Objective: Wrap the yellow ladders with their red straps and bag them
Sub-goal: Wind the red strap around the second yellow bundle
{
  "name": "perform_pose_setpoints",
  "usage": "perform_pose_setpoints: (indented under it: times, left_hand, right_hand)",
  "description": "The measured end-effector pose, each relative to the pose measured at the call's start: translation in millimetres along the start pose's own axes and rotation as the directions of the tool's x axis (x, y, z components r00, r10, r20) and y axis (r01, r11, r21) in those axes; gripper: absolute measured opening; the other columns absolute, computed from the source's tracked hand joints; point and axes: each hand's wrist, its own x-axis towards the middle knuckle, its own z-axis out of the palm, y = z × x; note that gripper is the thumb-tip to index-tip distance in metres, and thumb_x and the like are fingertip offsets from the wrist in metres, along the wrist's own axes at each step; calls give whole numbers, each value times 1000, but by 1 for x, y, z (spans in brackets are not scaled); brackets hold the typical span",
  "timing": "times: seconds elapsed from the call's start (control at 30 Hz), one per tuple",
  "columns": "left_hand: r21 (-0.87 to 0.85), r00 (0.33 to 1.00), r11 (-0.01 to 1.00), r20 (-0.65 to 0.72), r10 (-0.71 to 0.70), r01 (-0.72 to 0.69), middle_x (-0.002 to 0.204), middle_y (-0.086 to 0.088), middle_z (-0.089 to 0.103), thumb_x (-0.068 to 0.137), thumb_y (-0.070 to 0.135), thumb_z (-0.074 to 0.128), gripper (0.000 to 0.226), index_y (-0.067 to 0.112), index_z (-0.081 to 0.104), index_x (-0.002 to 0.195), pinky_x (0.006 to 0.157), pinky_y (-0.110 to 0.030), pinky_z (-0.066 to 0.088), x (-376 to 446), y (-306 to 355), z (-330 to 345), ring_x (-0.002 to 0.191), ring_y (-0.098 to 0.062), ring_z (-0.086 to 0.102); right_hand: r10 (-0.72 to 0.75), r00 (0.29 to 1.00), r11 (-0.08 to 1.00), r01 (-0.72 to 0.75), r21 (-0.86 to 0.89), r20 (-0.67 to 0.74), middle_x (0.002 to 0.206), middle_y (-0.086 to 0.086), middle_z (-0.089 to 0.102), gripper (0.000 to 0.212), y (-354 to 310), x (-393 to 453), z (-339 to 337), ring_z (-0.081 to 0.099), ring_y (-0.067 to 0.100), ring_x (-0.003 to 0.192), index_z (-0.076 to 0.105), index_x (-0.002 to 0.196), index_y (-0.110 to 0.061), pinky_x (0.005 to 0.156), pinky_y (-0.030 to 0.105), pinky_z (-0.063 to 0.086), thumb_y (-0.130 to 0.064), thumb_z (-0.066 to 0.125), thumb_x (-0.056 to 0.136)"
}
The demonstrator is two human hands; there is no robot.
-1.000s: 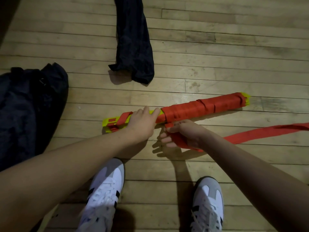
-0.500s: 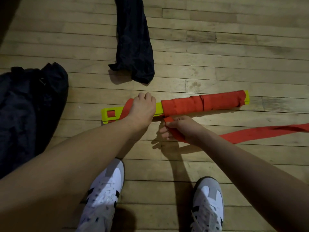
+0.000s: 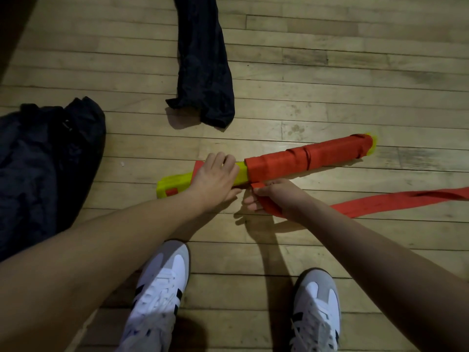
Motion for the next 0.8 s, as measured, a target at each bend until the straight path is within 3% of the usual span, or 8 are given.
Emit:
perform_pose_setpoints:
  times: [0.07,0.17,0.3,0.33,0.43,0.57,0.67,0.8]
  left_hand:
    - [-42,997,998,-68,33,-36,112,-19,53,80,43,64,44,7,50,101,86,-43,36,-13,7,4,103,-36,49]
    - [-142,996,990,-83,11,-23,109,-28,55,70,30,71,48,7,39,96,84,-46,40,-23,17,10,96,-42,54]
    - [-244,995,964,30,-99,103,89,-15,60,66,32,80,54,9,45,101,59,-33,47,-17,21,3,68,-30,62]
    - [-256,986,954,95,-135,155,91,-11,61,73,33,76,53,8,46,110,59,-32,46,-14,22,-2,72,-27,63]
    - [-266,955,931,225,-191,249,116,-9,56,95,25,52,56,5,26,140,69,-36,42,-5,24,-1,102,-28,59]
    - [-214,951,942,227,-210,259,124,-10,53,97,21,49,41,7,35,133,74,-37,44,8,13,-5,109,-28,57]
    - [-199,938,933,241,-250,300,121,-11,54,96,19,52,38,7,37,128,68,-35,39,23,1,-8,106,-29,58]
    - [-137,922,935,262,-286,328,122,-14,51,93,15,56,43,7,34,129,71,-35,44,34,-10,-14,106,-30,56]
  right_hand:
    - [17,1000,1000,-17,8,-15,80,14,66,26,3,0,-1,66,21,65,55,118,10,59,27,56,2,41,97]
    - [33,999,999,-33,1,-28,80,16,66,27,7,-1,-2,66,21,63,54,119,13,59,26,56,3,41,97]
    - [20,1000,999,-20,-41,-7,83,15,67,29,10,-2,-4,66,21,68,55,121,11,64,28,56,2,40,98]
    - [14,1000,999,-14,-45,-6,84,16,67,29,10,-3,-5,66,21,69,55,121,10,67,29,57,1,40,98]
    - [-8,1000,999,8,-38,-7,85,17,67,25,7,-5,-3,66,22,71,58,114,7,70,30,58,3,40,98]
    - [21,999,999,-22,-35,-40,80,16,70,15,2,-8,-4,69,21,67,59,97,4,62,27,59,2,45,97]
    - [43,999,999,-44,-22,-21,78,16,72,16,-5,-10,-6,71,20,66,56,104,10,58,27,58,-1,47,97]
    - [40,999,999,-40,-12,22,80,11,72,16,-12,-10,-3,71,17,66,56,109,4,55,26,56,-4,46,98]
